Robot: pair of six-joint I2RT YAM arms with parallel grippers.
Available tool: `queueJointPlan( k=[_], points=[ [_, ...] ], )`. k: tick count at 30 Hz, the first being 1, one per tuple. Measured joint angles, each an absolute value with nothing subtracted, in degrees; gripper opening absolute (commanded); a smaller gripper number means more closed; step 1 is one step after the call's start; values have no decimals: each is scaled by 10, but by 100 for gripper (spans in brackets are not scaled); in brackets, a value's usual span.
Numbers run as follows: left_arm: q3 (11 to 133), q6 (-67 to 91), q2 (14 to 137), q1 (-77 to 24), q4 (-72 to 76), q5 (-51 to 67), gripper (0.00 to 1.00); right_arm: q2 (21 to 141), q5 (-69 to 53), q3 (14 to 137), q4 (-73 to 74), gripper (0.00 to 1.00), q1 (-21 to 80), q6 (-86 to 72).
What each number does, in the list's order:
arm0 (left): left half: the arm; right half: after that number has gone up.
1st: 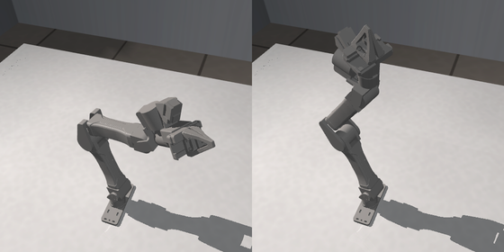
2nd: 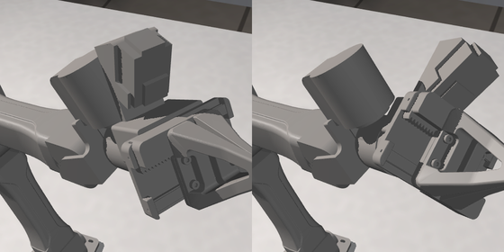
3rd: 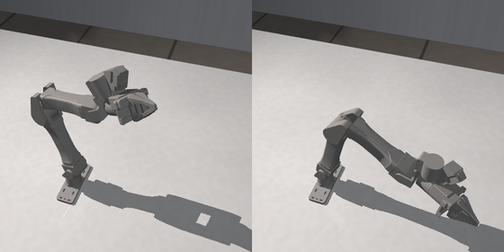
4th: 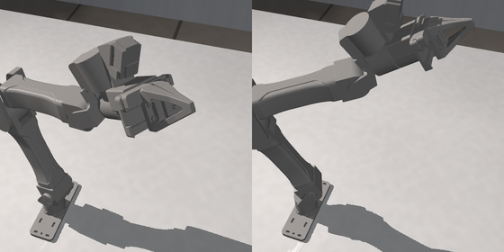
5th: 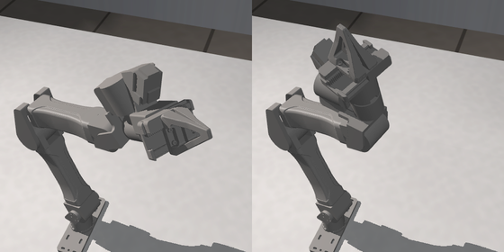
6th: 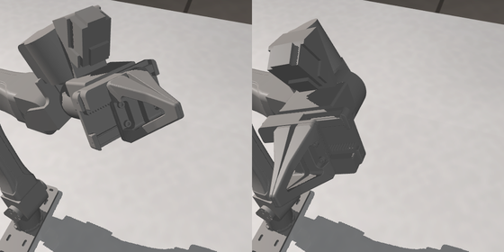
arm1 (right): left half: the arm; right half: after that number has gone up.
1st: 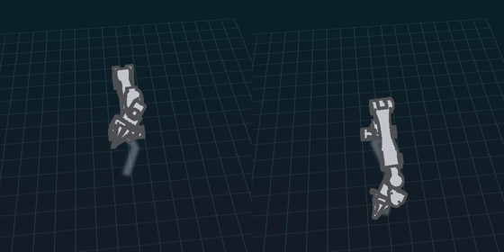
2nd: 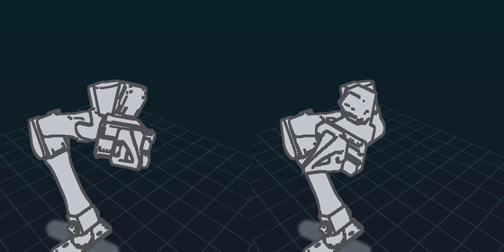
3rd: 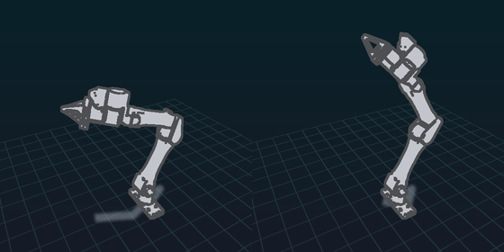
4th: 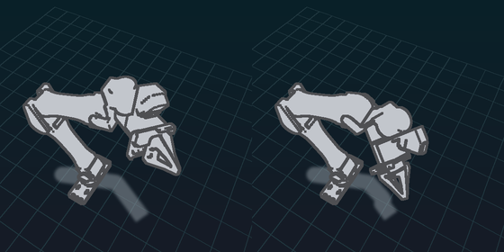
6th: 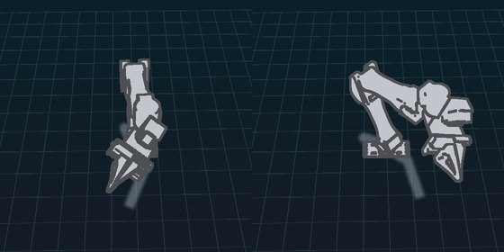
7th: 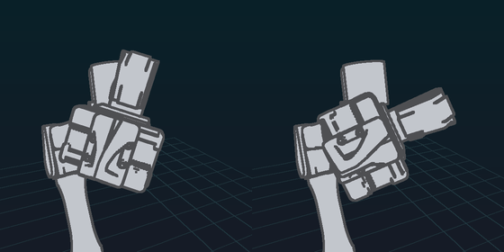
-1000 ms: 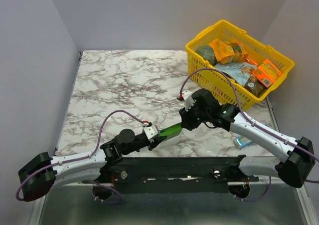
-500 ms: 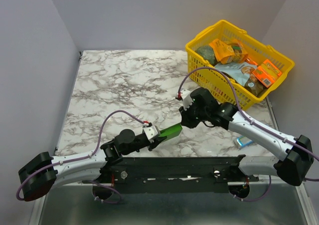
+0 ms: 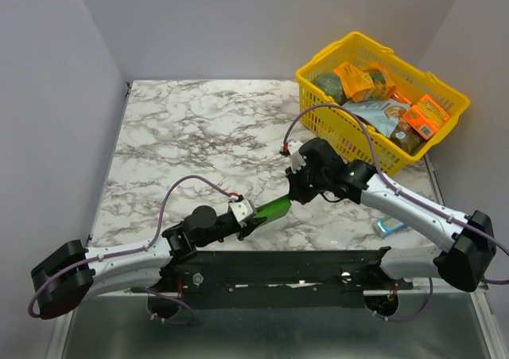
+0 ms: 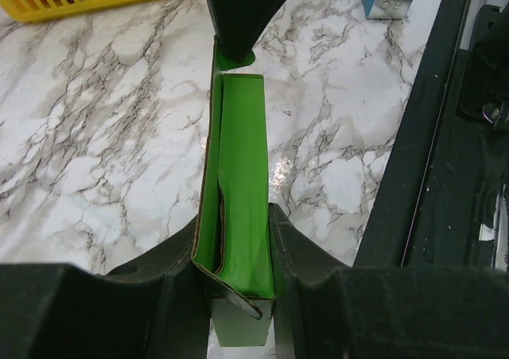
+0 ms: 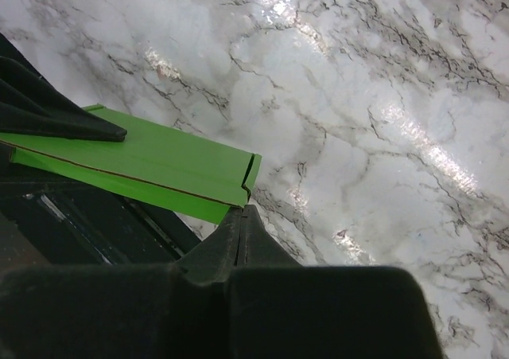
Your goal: Fold the paper box
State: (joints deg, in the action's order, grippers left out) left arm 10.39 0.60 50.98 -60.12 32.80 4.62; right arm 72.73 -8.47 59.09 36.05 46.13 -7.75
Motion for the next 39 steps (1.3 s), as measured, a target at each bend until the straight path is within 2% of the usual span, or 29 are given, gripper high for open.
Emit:
queueJointPlan(
  k=[15, 39],
  points=[
    [104, 28, 510, -601, 320, 32, 20, 735, -28, 589, 346, 1, 481, -201],
    [74, 121, 482, -577, 324, 40, 18, 735, 23, 551, 294, 1, 522, -247]
  ],
)
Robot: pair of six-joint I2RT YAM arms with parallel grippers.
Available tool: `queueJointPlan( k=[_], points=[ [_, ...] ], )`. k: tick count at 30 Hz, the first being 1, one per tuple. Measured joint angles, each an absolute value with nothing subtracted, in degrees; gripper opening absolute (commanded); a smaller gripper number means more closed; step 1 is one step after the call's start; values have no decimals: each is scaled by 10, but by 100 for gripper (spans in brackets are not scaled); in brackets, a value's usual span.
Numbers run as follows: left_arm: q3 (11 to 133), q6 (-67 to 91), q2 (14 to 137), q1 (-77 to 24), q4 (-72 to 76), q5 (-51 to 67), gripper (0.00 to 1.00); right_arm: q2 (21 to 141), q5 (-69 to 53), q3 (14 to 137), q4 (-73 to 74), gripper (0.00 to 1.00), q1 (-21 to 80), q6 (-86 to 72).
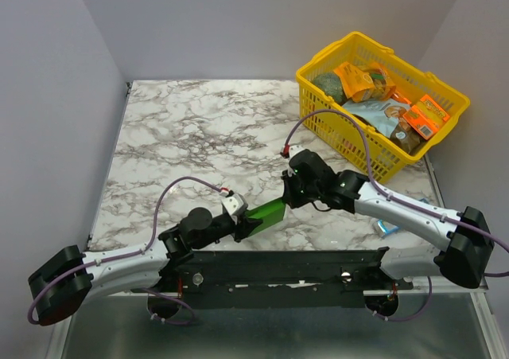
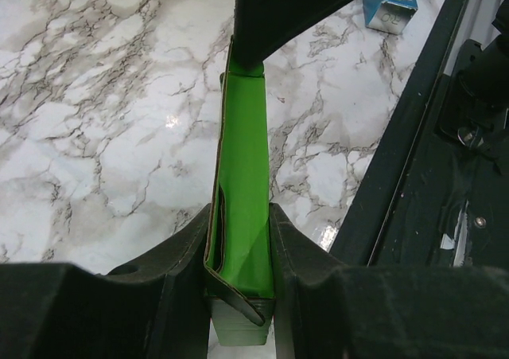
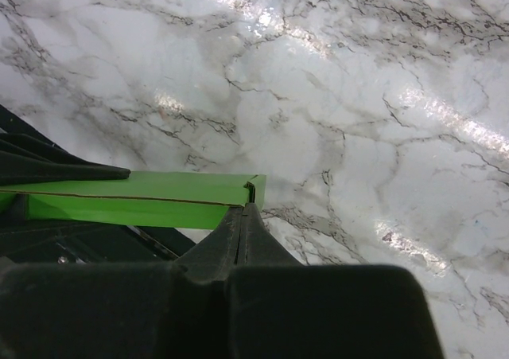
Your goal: Fold the paper box
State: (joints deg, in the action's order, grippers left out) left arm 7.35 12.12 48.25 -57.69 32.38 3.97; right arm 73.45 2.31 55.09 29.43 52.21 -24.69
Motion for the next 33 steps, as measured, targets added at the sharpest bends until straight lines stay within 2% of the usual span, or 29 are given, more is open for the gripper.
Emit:
queueJointPlan(
  k=[33],
  points=[
    [43, 276, 437, -472, 341, 167, 15, 680, 91, 491, 230, 1, 579, -287]
  ],
)
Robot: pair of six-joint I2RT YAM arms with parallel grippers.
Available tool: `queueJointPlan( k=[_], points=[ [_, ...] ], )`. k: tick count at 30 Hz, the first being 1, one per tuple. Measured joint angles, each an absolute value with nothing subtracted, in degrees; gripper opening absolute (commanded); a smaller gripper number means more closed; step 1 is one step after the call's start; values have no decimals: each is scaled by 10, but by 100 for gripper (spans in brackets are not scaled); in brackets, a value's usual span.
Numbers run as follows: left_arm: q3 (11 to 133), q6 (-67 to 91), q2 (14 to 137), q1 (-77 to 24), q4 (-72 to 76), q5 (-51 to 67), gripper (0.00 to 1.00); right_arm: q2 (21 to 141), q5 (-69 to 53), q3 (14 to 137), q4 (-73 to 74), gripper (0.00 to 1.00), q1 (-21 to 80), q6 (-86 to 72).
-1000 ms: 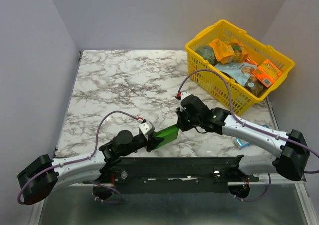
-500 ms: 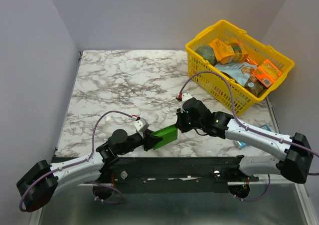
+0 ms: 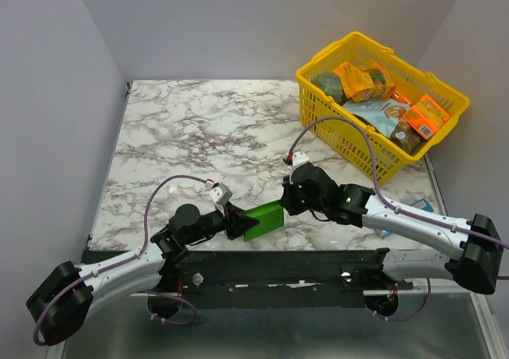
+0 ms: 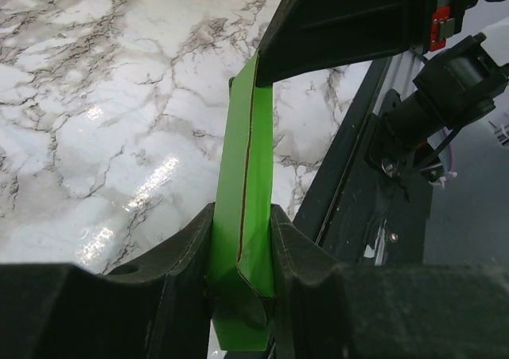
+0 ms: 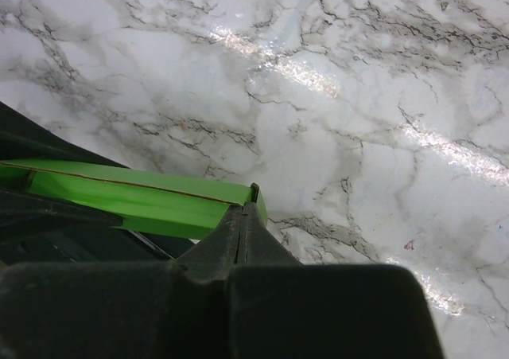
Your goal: Fold the paper box
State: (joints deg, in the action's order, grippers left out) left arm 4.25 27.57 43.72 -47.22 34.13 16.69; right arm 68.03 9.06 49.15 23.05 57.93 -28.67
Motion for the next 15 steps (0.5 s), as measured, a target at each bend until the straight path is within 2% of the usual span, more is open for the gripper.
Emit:
queueJointPlan(
  k=[2, 3, 9, 12, 15],
  points=[
    [43, 279, 435, -470, 341, 172, 14, 677, 92, 491, 232, 9, 582, -289],
    [43, 279, 435, -469, 341, 174, 15, 677, 92, 493, 235, 21, 582, -290],
    [52, 259, 429, -453, 335, 161, 15, 676, 81, 529, 302, 61, 597, -322],
    [60, 244, 426, -451, 335, 161, 15, 669, 75, 547, 322, 75, 600, -339],
    [60, 231, 424, -451, 333, 163, 15, 648, 72, 554, 333, 77, 592, -357]
  ],
)
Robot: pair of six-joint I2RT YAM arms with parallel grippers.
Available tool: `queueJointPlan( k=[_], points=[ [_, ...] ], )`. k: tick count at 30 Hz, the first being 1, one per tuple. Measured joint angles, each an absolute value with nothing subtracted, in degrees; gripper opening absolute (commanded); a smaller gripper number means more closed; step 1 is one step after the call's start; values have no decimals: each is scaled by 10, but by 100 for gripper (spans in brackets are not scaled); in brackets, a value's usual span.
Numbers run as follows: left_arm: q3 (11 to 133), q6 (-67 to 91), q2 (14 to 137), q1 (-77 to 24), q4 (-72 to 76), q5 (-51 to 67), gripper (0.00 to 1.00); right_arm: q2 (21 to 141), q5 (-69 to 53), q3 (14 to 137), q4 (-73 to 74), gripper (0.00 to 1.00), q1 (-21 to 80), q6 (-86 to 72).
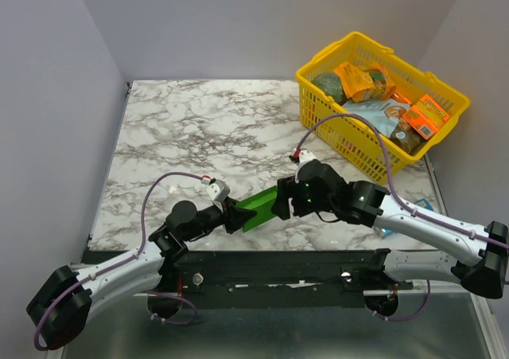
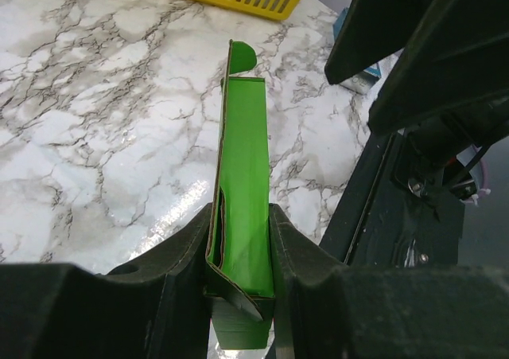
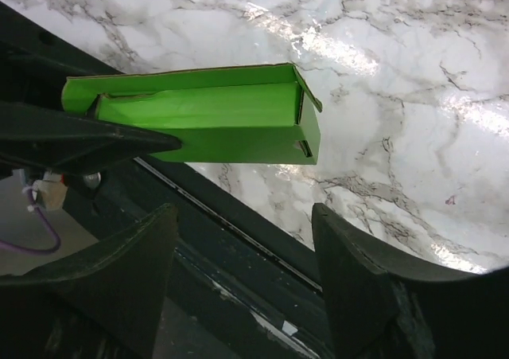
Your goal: Fold the paper box
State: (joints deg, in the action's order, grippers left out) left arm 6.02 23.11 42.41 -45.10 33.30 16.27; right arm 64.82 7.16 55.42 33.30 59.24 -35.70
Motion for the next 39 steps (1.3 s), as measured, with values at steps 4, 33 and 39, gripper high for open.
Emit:
queueJointPlan(
  k=[4, 33, 39],
  points=[
    [60, 214, 422, -451, 333, 176, 15, 612, 33, 549, 326, 77, 530, -381],
    [118, 176, 595, -447, 373, 389, 15, 592, -223, 430, 267, 42, 374, -131],
    [118, 176, 600, -447, 373, 390, 15, 566, -245, 426, 267, 42, 374, -123]
  ],
)
